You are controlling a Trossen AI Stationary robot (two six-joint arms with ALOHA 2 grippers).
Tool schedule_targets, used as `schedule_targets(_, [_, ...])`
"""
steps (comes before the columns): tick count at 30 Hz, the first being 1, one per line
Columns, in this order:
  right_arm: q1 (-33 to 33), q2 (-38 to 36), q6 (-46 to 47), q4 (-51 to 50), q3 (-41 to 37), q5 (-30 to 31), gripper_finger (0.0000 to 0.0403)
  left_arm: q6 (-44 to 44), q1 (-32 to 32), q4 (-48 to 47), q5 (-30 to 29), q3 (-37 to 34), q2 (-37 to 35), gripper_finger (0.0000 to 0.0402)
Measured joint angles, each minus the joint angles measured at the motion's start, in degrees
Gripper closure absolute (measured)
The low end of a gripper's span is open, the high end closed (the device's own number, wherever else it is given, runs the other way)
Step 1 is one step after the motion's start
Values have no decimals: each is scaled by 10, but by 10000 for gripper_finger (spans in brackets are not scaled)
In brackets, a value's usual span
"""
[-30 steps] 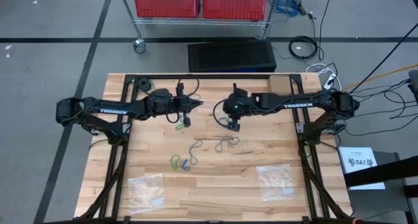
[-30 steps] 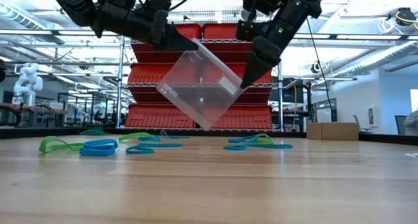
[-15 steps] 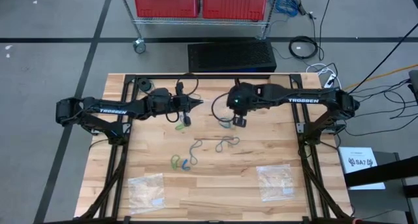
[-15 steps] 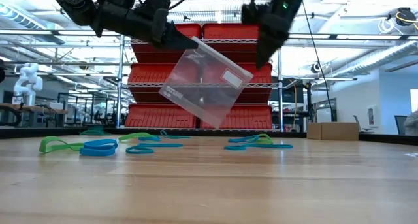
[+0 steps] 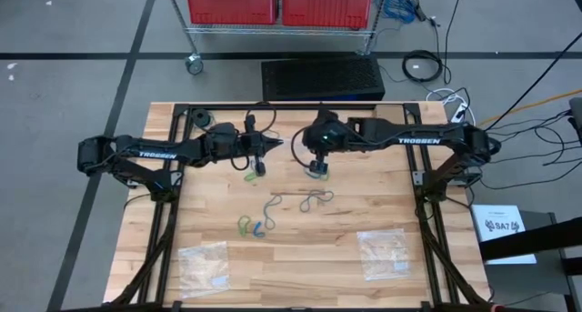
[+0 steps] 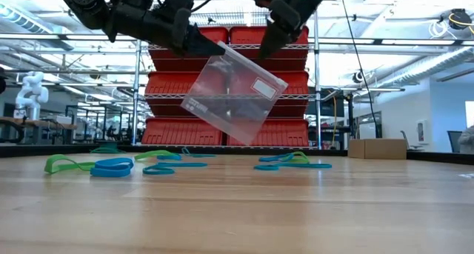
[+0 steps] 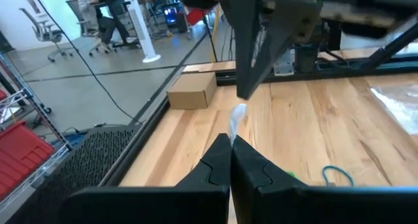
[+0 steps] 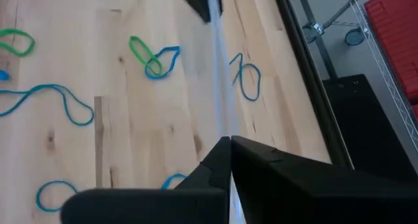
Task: Sort rubber bands
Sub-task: Open the top zip bag
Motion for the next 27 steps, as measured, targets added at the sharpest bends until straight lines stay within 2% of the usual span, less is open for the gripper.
schedule_targets(14, [2,29,-16,62,0,17,403,0,0,-2,0,0,0,402])
schedule_targets(24, [0,77,-29,103,0,33,403,0,0,-4,1,-1,1,402])
schedule_targets(27, [1,85,-30,118,0,74,403,-1,0,-5,15,-1,1,402])
